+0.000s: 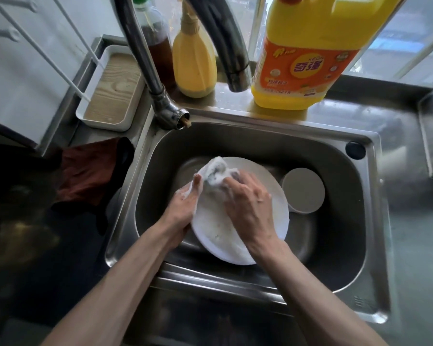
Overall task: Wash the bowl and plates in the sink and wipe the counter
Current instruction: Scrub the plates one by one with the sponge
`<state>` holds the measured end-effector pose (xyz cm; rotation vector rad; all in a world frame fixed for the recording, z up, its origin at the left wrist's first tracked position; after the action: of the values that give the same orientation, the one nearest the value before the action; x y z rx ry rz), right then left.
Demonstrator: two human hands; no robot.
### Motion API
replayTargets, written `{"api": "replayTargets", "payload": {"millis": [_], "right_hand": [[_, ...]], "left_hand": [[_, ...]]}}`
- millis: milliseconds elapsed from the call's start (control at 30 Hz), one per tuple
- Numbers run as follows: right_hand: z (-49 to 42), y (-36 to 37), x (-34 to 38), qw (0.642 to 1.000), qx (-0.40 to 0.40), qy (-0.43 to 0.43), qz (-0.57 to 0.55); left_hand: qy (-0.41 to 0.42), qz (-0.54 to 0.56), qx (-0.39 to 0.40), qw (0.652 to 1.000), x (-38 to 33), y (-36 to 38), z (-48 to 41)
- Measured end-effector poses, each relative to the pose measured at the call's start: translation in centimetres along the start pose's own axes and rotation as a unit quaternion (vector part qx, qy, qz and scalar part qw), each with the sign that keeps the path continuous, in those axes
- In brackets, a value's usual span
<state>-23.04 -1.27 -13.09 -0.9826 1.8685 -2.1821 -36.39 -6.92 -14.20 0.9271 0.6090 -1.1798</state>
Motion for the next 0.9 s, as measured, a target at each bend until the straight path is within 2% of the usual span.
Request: {"api": "replayTargets", "payload": {"millis": [100, 267, 467, 633, 800, 900], "right_hand": [[0.9, 0.7, 0.7, 0.999, 0.031, -0.038, -0.024], [1.8, 1.5, 1.1, 0.989, 0.091, -0.078, -0.087], [3.3, 1.4, -0.4, 0.980, 0.141, -0.094, -0.103], [4.1, -0.4, -3.7, 0.996, 0.065, -0.038, -0.051], [3.1, -1.3, -6.8, 0.999, 0.017, 0.048, 0.003], [1.5, -1.2, -6.6, 0.997, -0.016, 0.073, -0.005]], "left_hand": [[-0.013, 0.024, -0.021, 0.999, 0.2, 0.2, -0.2], [-0.051, 0.083, -0.139, 0.985, 1.8, -0.8, -0.9], [-0.009, 0.019, -0.179, 0.984, 1.8, -2.5, -1.2], [0.034, -0.008, -0.182, 0.983, 0.5, -3.1, -0.8], [0.020, -0.054, -0.140, 0.988, 0.6, -2.5, -0.7], [0.016, -0.045, -0.109, 0.993, 0.8, -1.9, -0.7]]}}
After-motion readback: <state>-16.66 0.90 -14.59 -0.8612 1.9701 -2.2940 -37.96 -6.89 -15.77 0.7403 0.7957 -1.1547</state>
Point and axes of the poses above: each hand's wrist, its own z-axis away from the middle knuckle, its own y-axis out of the palm, x = y × z, the point moved 4 cm from there along -z, towards the middle knuckle, and after that the axes turned 14 degrees about x, right-handed, at the moved point
